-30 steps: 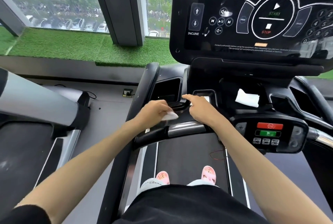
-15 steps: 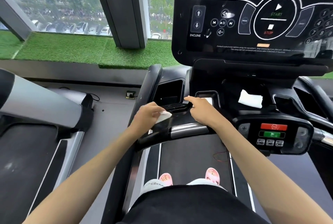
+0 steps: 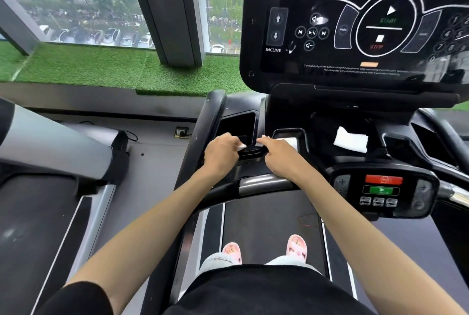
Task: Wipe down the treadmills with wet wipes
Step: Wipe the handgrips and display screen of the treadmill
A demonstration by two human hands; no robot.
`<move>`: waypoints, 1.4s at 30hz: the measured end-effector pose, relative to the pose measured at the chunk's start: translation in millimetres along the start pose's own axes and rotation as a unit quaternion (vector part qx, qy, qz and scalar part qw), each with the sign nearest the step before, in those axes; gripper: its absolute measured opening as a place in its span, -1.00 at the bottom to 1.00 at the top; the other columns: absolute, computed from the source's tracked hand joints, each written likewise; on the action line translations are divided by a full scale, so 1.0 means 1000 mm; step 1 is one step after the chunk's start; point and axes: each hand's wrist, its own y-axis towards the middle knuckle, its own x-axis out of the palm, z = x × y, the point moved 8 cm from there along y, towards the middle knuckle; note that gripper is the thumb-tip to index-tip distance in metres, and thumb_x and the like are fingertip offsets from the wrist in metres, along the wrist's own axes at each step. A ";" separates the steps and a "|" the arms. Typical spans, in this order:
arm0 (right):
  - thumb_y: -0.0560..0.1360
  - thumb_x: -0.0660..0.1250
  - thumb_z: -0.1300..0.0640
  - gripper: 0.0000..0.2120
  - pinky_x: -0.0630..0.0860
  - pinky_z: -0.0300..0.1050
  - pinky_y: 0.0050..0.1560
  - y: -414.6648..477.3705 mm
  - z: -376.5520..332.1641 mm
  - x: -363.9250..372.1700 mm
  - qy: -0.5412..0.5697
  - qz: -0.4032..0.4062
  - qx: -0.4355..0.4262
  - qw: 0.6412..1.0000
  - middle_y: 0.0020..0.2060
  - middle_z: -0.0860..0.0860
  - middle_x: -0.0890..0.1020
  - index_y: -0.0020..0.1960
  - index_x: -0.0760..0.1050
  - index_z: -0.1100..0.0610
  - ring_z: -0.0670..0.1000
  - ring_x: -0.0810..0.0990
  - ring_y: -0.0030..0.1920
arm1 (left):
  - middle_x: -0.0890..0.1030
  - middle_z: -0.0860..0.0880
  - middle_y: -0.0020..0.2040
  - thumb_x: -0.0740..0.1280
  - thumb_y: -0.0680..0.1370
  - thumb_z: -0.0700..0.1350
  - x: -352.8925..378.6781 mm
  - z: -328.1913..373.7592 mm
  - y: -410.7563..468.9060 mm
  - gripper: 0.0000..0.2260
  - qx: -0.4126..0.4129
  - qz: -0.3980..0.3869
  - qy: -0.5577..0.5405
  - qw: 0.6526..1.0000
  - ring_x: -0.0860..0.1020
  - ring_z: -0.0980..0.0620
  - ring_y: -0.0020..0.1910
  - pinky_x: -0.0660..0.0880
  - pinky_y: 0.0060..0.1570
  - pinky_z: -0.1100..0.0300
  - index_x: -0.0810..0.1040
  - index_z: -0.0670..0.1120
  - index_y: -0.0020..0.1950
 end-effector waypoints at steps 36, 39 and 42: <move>0.57 0.08 0.40 -0.50 0.06 -0.12 0.46 0.033 -0.022 -0.024 -0.126 0.052 -0.042 0.990 0.55 0.13 0.09 0.49 0.22 0.24 0.14 0.08 0.53 | 0.40 -0.13 0.04 0.20 0.50 -0.36 0.021 0.042 0.115 -0.68 0.148 -0.054 -0.024 0.987 0.37 -0.10 0.13 0.46 0.07 -0.02 0.57 -0.19 0.20; 0.55 0.11 0.37 -0.56 0.01 -0.13 0.47 0.040 -0.025 -0.021 -0.158 0.052 -0.064 0.984 0.52 0.16 0.16 0.43 0.29 0.26 0.11 0.12 0.51 | 0.37 -0.11 -0.06 0.25 0.46 -0.38 0.024 0.045 0.103 -0.79 0.190 -0.047 -0.023 0.980 0.37 -0.11 -0.02 0.44 -0.02 0.01 0.56 -0.23 0.04; 0.56 0.18 0.30 -0.55 -0.05 -0.08 0.52 0.049 -0.025 -0.018 -0.208 0.053 -0.073 0.974 0.52 0.19 0.15 0.44 0.26 0.26 0.10 0.09 0.53 | 0.45 -0.16 0.08 0.24 0.51 -0.38 0.029 0.042 0.103 -0.78 0.241 -0.065 -0.003 0.968 0.41 -0.12 0.04 0.40 0.08 0.04 0.57 -0.21 0.09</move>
